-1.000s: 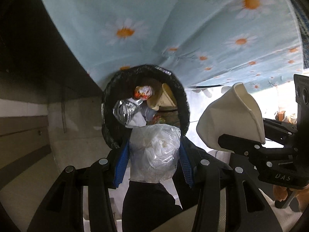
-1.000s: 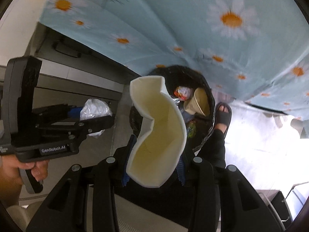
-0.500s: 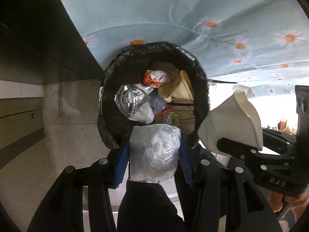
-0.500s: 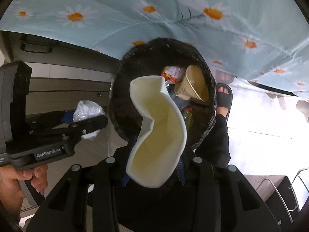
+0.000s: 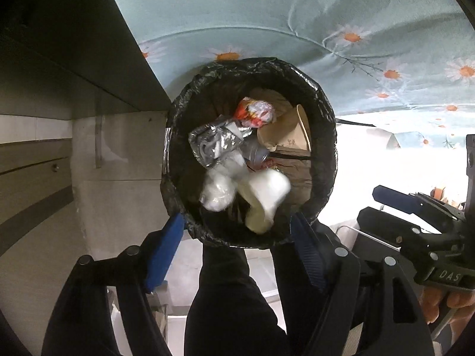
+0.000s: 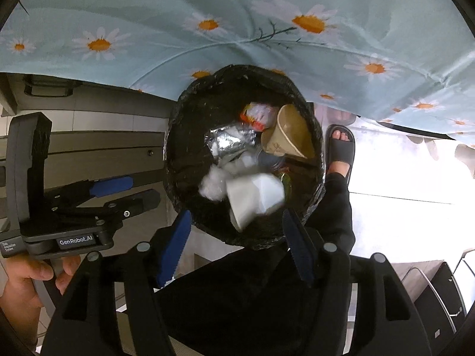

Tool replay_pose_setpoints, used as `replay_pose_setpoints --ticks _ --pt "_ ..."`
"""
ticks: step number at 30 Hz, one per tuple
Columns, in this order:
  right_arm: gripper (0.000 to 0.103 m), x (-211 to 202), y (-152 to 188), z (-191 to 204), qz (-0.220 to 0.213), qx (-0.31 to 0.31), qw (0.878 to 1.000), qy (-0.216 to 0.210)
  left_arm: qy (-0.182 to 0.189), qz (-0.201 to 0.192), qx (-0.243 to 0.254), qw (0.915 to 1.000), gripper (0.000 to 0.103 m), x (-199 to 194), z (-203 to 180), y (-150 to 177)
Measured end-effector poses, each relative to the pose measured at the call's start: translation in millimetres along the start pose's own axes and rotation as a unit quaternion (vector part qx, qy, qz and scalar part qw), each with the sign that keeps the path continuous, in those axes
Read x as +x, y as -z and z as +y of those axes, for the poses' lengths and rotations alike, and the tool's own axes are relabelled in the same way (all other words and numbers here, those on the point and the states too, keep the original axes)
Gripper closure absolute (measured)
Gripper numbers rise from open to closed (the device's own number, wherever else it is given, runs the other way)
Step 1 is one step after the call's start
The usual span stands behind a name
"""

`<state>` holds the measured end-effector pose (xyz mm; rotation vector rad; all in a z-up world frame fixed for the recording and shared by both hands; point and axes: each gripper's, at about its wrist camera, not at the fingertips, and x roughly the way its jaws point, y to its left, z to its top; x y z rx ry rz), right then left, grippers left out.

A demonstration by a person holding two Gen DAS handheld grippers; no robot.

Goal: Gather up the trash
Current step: 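Lower tissue bag and paper cup into the black bin and open both tools, then raise both open tools back over the table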

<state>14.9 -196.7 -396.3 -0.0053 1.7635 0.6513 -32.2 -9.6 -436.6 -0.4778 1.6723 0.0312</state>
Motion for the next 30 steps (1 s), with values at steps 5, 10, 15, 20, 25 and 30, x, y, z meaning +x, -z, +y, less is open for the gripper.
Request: replay_pose_setpoints --ticks 5,10,15,20,25,30 --pt "0.039 -5.6 -0.1 0.9 -0.005 -0.003 1.0 0.001 -0.001 -0.005 -0.002 1.0 0.031 -5.4 2.4 0.5" --pt "0.039 -11.5 1.0 3.6 -0.014 -0.005 1.0 0.001 0.001 -0.013 0.0 0.9999 0.031 -14.6 1.1 2.8" --pt "0.039 -23.6 3.0 4.9 -0.025 -0.007 1.0 0.0 0.0 -0.024 0.009 0.9997 0.031 -28.4 -2.7 5.7" --pt "0.039 -45.5 7.1 8.5 -0.044 -0.014 0.999 0.005 -0.002 -0.042 0.018 0.999 0.031 -52.4 -5.6 10.6" --pt "0.036 -70.4 16.3 13.0 -0.064 -0.02 0.998 0.003 0.0 -0.063 0.03 0.9975 0.031 -81.0 -11.0 18.9" --pt "0.033 -96.7 25.0 22.2 -0.082 -0.032 0.996 -0.004 -0.003 -0.105 0.047 0.9934 0.031 -114.8 -17.3 27.6"
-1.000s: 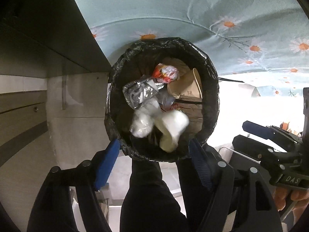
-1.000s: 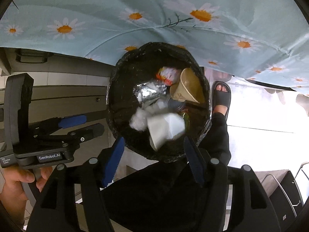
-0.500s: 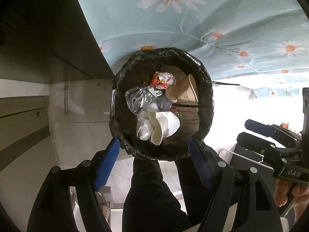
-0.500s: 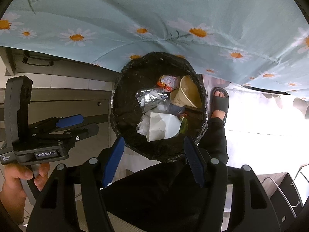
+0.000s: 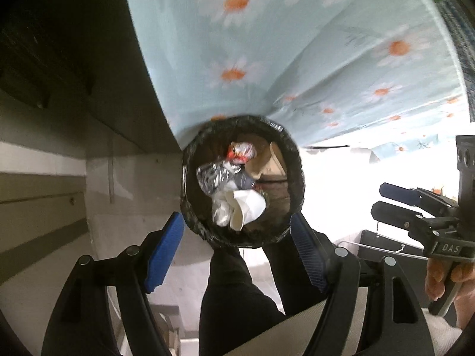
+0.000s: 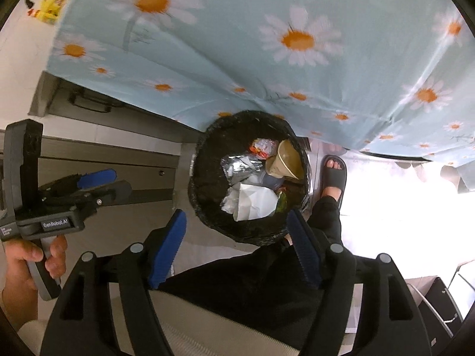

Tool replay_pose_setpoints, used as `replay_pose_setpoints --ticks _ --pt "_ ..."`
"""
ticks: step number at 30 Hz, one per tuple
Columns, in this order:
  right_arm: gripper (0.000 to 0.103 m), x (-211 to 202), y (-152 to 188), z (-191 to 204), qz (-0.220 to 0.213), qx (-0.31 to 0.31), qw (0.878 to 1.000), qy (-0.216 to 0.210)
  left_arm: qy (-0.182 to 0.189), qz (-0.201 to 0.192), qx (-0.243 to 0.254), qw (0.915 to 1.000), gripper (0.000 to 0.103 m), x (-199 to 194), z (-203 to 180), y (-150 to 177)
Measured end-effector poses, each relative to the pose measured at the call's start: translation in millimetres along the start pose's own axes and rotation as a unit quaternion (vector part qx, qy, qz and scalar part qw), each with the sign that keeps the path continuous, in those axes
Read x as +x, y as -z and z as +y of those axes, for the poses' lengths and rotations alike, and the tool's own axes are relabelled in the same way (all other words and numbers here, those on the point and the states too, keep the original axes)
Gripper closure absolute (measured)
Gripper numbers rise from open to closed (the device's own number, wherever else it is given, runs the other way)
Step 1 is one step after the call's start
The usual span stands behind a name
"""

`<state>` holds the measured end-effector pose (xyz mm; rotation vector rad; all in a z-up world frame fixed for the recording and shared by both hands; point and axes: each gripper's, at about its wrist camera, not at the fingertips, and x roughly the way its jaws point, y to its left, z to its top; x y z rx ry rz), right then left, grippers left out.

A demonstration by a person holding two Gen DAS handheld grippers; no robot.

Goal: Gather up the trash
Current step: 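Raise both open tools back over the table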

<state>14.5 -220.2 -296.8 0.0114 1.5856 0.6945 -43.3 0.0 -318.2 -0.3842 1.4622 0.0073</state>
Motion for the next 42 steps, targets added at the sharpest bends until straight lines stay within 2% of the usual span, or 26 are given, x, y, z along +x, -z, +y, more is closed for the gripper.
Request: replay_pose_setpoints --ticks 6,9,15,21,33,42 --pt "0.03 -44.4 -0.7 24.1 -0.048 -0.04 0.998 0.002 0.009 -0.051 0.019 0.9985 0.031 -50.5 -12.6 -1.7" --pt "0.029 -75.0 -1.5 39.0 -0.091 -0.062 0.994 0.004 0.005 -0.078 0.028 0.9965 0.031 -75.5 -17.6 -5.2" --pt "0.029 -121.8 -9.8 54.2 -0.15 -0.079 0.985 -0.004 -0.001 -0.134 0.049 0.9898 0.031 -130.8 -28.0 -21.8" --pt "0.029 -161.5 -33.5 57.3 -0.2 -0.1 0.975 0.002 -0.007 -0.174 0.069 0.9822 0.031 -168.8 -41.7 -46.1" --pt "0.019 -211.1 -123.6 29.3 -0.239 -0.137 0.961 0.009 -0.043 -0.212 0.058 0.9747 0.031 -198.8 -53.6 -124.4" --pt "0.014 -228.6 -218.6 10.3 -0.238 -0.176 0.955 -0.004 -0.067 -0.224 0.04 0.9713 0.031 -209.9 -74.9 -195.8"
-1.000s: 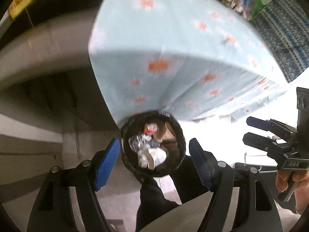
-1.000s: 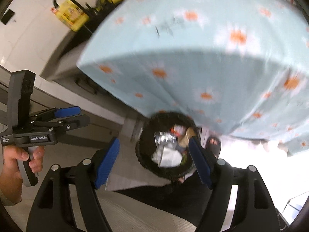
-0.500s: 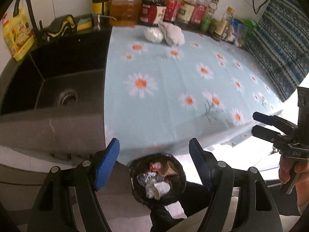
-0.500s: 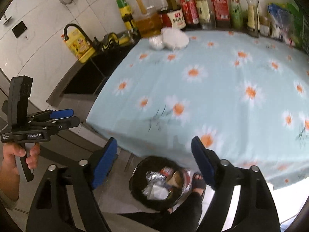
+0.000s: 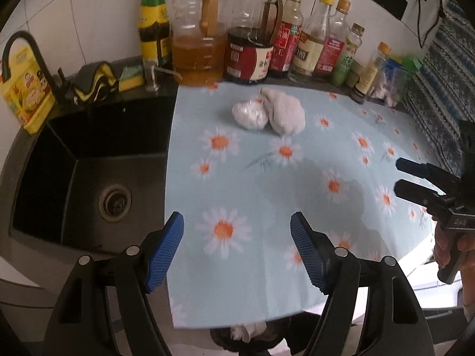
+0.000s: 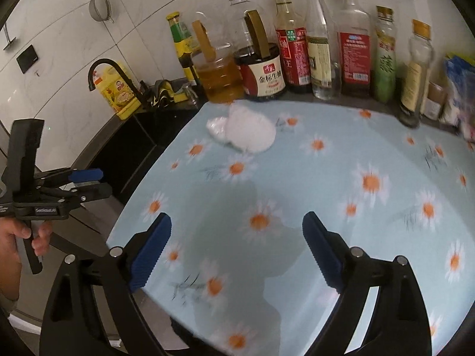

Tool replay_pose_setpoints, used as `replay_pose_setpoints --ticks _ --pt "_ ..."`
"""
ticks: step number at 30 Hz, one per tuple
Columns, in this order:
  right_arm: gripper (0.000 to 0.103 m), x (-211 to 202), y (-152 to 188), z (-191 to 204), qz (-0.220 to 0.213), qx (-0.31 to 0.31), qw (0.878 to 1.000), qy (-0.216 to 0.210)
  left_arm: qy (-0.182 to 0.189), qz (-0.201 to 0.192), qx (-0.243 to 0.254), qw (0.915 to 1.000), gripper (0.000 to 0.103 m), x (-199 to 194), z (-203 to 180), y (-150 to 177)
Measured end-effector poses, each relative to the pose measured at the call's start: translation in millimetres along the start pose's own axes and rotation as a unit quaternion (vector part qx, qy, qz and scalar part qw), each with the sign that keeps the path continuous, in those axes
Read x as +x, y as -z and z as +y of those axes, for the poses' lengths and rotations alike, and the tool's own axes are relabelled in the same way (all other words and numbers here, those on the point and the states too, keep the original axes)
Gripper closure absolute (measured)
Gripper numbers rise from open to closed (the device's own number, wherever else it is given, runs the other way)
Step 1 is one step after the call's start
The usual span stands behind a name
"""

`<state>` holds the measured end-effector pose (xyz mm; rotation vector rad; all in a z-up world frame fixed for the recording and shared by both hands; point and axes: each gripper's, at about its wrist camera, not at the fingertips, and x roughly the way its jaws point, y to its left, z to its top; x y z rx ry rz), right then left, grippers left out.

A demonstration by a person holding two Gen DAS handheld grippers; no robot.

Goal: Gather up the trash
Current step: 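Raise both open tools back over the table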

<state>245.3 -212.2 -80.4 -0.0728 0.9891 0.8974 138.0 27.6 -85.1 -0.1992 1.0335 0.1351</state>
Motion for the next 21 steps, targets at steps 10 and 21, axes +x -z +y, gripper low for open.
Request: replay_pose_setpoints --ticks 10,21 --pt "0.014 64.0 -63.8 -41.1 0.018 -0.033 0.999 -0.04 -0.019 0.035 -0.034 0.9986 0.03 48.9 -7.1 -44.4" --pt "0.019 134.6 -105.8 -50.5 0.058 -0.077 0.992 -0.083 -0.042 0.057 -0.089 0.9936 0.03 80.2 2.8 -64.2"
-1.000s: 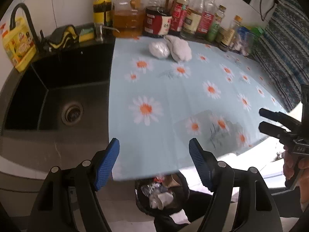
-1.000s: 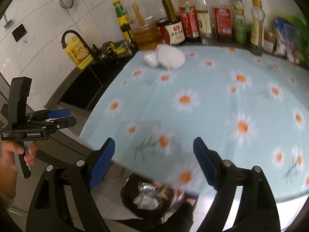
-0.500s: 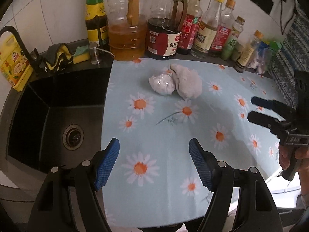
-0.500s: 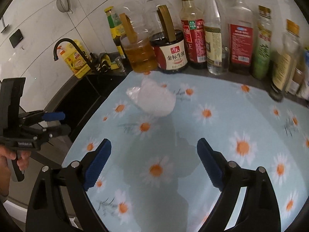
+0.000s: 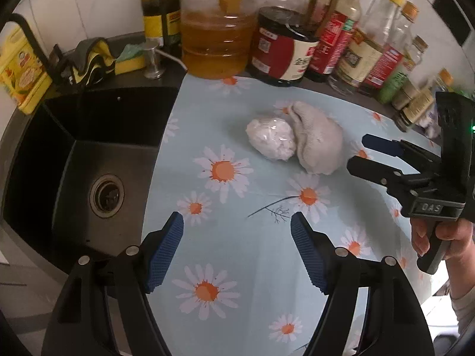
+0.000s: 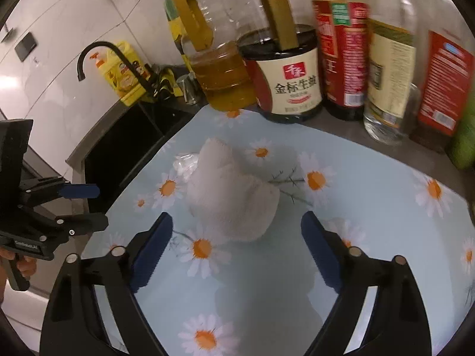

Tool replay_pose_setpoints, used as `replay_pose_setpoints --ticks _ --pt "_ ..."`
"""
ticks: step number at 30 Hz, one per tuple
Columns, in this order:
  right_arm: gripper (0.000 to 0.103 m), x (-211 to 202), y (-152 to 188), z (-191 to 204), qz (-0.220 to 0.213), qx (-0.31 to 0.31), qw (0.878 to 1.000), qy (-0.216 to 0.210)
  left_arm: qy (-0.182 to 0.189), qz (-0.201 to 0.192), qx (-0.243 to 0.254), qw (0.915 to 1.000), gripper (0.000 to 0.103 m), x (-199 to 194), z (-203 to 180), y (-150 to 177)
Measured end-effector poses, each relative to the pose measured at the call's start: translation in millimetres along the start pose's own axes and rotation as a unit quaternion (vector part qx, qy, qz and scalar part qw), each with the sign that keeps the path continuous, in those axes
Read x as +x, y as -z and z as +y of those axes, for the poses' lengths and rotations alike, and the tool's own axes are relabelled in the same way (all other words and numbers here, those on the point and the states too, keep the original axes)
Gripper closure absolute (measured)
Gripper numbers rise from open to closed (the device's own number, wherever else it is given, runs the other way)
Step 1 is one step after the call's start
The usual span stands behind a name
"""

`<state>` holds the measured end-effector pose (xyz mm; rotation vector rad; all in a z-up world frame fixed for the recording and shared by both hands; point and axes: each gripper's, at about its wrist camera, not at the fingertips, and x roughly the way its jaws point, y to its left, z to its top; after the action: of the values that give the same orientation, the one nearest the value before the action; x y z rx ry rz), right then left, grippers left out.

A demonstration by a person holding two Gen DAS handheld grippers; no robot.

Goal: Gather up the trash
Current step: 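Grasp the white knit cloth with the right tool while the left tool grasps the clear plastic bag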

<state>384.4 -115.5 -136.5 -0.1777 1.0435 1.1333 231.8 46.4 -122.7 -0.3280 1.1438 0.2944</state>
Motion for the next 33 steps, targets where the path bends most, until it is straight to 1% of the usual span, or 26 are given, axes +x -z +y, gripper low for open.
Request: replay_pose_setpoints --ticks 2,4,5,8,11,12,13,15,18,21,27,28,29,30,33 --pt "0.02 6.9 -5.6 -4.2 0.005 -0.002 1.0 -0.008 -0.001 0.001 -0.01 0.9999 0.03 2.9 0.7 -0.7" --pt "0.024 14.5 -9.9 -6.6 0.013 -0.009 1.0 -0.012 -0.001 0.003 -0.017 0.9998 0.03 5.5 0.8 -0.9" --pt "0.029 17.6 -10.9 -7.0 0.016 -0.012 1.0 -0.013 -0.002 0.004 -0.02 0.9998 0.03 6.5 0.6 -1.0" --pt "0.031 27.9 -15.0 -8.3 0.027 -0.017 0.999 -0.02 -0.006 0.005 -0.024 0.9997 0.03 9.8 0.6 -2.4" --pt "0.042 36.7 -15.9 -7.6 0.039 -0.024 0.999 -0.029 -0.007 0.005 -0.029 0.9996 0.03 11.0 0.7 -4.2" --pt "0.048 38.9 -14.9 -6.7 0.04 -0.031 0.998 -0.027 -0.007 0.005 -0.03 0.9995 0.03 11.2 1.0 -4.6" --pt "0.052 39.6 -13.6 -6.2 0.041 -0.036 0.998 -0.025 -0.007 0.005 -0.033 0.9994 0.03 11.7 2.3 -4.5" --pt "0.065 40.1 -11.7 -5.5 0.042 -0.042 0.998 -0.029 -0.006 0.006 -0.038 0.9992 0.03 13.1 4.2 -3.7" --pt "0.075 36.2 -10.6 -1.4 0.035 -0.057 0.997 -0.03 -0.009 0.009 -0.041 0.9991 0.03 16.4 5.8 -2.6" --pt "0.078 32.5 -11.2 0.0 0.029 -0.059 0.997 -0.029 -0.01 0.01 -0.041 0.9991 0.03 18.3 5.6 -3.8" --pt "0.078 16.5 -9.5 -5.8 0.017 -0.053 0.998 -0.027 -0.012 0.012 -0.029 0.9994 0.03 21.8 -2.6 -11.0" --pt "0.078 11.8 -9.1 -6.5 0.014 -0.052 0.998 -0.027 -0.013 0.013 -0.026 0.9995 0.029 22.8 -3.9 -12.9" --pt "0.078 7.4 -9.1 -7.0 0.01 -0.053 0.998 -0.027 -0.014 0.013 -0.024 0.9995 0.026 23.9 -5.8 -14.9" --pt "0.078 3.0 -9.1 -7.4 0.007 -0.052 0.998 -0.026 -0.014 0.012 -0.021 0.9996 0.024 24.7 -7.7 -17.0" --pt "0.078 -11.9 -7.6 -10.8 -0.004 -0.043 0.999 -0.027 -0.013 0.012 -0.013 0.9998 0.024 28.5 -12.7 -24.1"
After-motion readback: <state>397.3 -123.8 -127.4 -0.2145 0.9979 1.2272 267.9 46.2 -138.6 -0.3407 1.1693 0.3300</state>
